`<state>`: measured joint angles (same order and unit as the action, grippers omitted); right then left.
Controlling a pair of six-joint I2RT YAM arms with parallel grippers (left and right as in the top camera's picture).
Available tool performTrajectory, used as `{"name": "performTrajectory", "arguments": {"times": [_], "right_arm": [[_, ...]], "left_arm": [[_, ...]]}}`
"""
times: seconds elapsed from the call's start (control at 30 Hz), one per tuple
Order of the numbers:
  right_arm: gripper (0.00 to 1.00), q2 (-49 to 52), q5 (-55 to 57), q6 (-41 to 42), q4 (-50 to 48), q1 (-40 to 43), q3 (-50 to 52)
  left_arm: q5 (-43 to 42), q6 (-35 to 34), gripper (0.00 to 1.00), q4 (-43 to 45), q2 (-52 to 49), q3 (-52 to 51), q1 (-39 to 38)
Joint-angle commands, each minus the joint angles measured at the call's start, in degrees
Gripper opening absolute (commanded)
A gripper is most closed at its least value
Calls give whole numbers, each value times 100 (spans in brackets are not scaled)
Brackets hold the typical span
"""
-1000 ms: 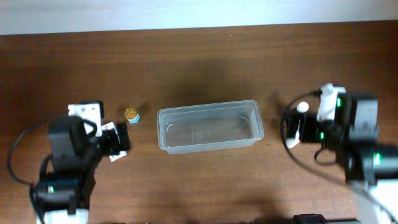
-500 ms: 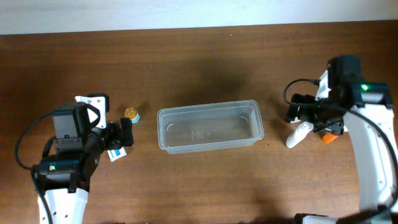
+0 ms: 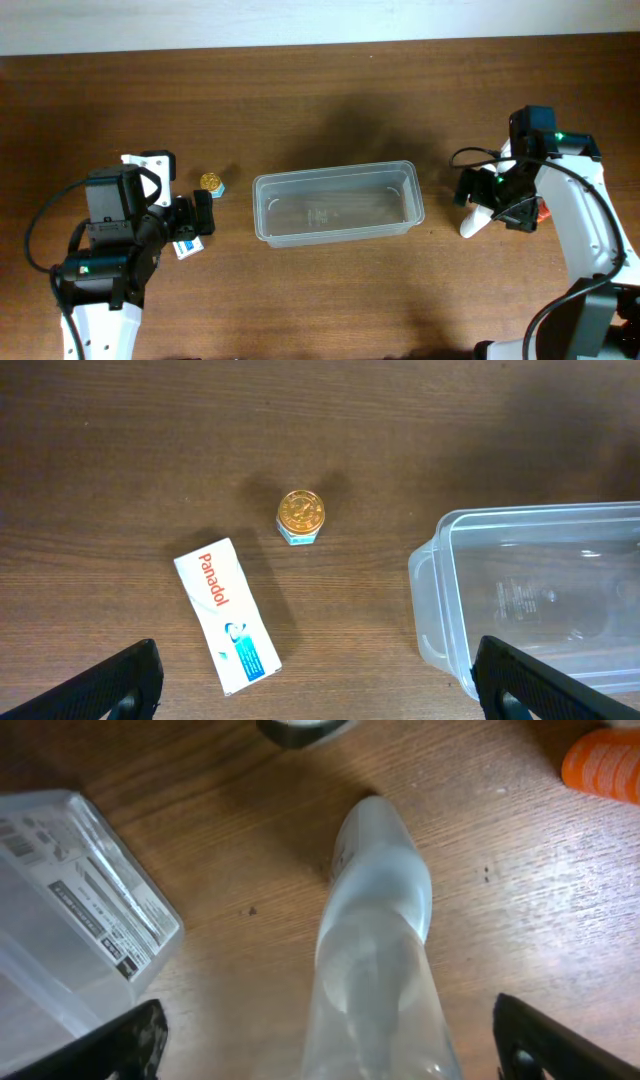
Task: Pack container
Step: 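Move the right gripper to the white squeeze bottle and grasp it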
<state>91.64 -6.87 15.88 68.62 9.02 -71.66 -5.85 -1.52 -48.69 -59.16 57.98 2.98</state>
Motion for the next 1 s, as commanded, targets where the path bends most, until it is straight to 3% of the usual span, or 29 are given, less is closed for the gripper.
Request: {"name": "performTrajectory", "arguments": {"times": [0.0,0.1,0.33,0.5,0.63,0.8,0.97], "right_arm": [[80,24,-22,55,-57,44,33],[78,24,7,52,-103,44,33],[54,24,46,52,-249,44,33],[45,24,87,52,-264,44,33],[44,24,155,52,-258,44,33],[28,24,155,52,-262,44,33],[24,24,155,52,-260,44,33]], "left_arm": [[-83,-37,99,-4,-2,122,17],[-83,-37,99,-4,-2,122,17],[-83,-37,99,-4,-2,122,17],[-83,-37,99,-4,-4,122,17],[-83,-37,99,-4,-4,122,17],[-81,-37,99,-4,-2,122,17],[-83,-37,99,-2,-4,122,17]]}}
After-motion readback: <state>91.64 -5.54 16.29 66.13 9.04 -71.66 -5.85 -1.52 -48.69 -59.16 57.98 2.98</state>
